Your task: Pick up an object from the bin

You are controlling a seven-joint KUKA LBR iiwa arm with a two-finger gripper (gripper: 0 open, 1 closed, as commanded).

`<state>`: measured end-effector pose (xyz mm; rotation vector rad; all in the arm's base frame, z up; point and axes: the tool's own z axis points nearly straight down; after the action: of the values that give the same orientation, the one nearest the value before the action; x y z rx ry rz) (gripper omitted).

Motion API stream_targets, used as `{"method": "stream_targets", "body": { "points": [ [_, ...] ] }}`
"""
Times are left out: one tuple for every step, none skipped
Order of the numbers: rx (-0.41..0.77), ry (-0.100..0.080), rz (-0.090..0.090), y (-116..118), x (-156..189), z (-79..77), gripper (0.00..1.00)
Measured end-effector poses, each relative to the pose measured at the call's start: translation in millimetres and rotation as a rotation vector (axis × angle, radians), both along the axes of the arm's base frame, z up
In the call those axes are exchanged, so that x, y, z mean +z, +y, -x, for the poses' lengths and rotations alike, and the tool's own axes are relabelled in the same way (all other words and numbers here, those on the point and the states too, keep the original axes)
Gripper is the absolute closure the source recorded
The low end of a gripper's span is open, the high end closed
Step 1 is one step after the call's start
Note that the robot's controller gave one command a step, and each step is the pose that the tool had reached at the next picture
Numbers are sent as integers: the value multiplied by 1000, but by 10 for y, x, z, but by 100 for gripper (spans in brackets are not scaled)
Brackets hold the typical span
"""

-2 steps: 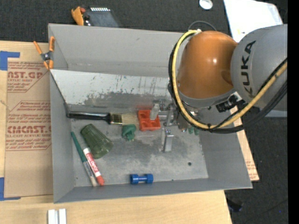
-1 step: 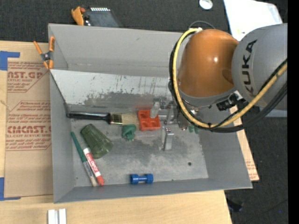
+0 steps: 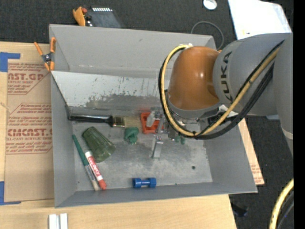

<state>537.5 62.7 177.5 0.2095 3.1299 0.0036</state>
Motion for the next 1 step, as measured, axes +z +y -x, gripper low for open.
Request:
{"method": "stream_targets", "body": {
  "points": [
    [-227, -9, -4, -33, -941, -231, 0]
  ]
}}
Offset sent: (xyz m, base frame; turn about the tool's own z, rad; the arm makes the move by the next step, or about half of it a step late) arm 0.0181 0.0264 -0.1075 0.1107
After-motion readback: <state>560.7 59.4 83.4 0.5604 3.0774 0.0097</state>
